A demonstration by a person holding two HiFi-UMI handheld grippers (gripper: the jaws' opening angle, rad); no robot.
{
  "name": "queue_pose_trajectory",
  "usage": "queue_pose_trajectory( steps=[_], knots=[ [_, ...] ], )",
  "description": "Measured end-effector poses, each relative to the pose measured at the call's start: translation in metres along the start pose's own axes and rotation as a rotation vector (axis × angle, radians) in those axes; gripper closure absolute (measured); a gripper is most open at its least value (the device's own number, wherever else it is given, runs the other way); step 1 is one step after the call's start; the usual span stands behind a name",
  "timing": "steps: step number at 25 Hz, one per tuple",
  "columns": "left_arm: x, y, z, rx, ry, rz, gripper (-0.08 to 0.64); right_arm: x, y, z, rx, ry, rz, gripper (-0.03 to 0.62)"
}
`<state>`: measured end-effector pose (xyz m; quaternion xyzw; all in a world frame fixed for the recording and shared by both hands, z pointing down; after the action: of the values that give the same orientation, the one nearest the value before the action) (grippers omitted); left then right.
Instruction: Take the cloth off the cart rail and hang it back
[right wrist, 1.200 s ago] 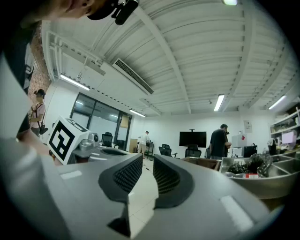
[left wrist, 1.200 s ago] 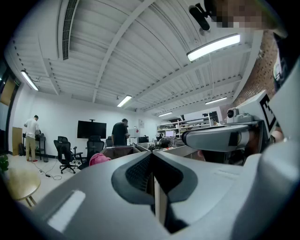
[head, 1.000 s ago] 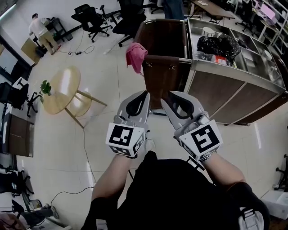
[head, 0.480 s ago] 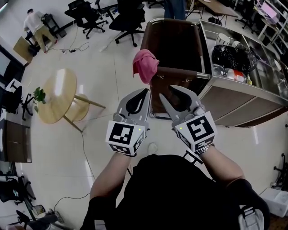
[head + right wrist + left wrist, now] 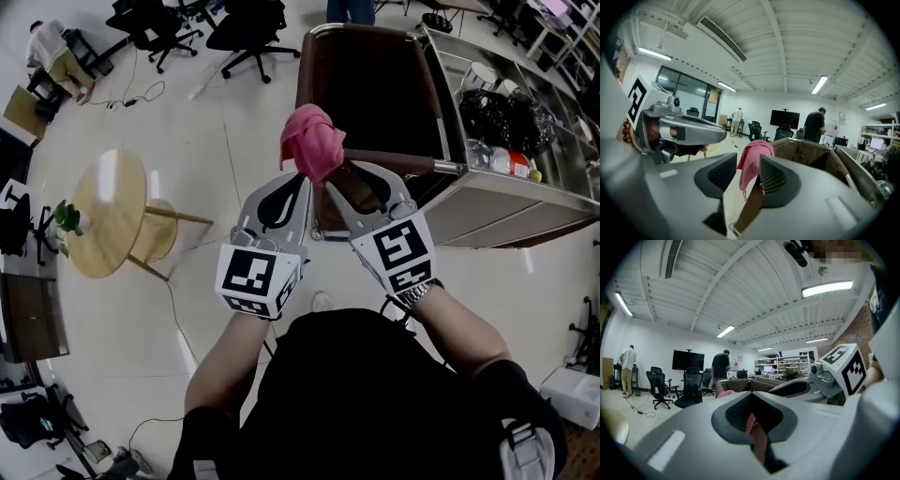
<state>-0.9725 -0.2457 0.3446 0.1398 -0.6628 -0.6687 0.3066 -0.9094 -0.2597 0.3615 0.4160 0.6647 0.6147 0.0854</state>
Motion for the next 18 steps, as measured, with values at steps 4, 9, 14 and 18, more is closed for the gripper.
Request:
queue_pose_trajectory(
  steps=[4,9,14,18],
  knots=[
    [0.013,0.004,-0.007,0.008,0.015,0.011,0.56,-0.003,0.016,-0.019,0.057,0.015,0.012,0.445],
    [0.029,0.007,-0.014,0.018,0.027,0.023,0.56,-0.005,0.023,-0.035,0.091,0.047,0.058,0.449],
    [0.039,0.012,-0.021,0.024,0.037,0.043,0.56,-0.011,0.021,-0.043,0.108,0.107,0.139,0.513],
    [0.04,0.011,-0.023,0.023,0.049,0.052,0.56,-0.014,0.019,-0.041,0.109,0.125,0.146,0.578]
  ],
)
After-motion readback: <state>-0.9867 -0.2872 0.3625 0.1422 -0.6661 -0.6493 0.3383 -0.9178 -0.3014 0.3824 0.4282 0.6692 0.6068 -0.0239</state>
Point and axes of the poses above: the fingertips, and each gripper's own axes: z backward along the fingers, x to its left, y out of its underside, the point moved 2 cm from there along z, backward along the fingers, and after that the axes turned 11 degrees about z, right-handed, at the moved point
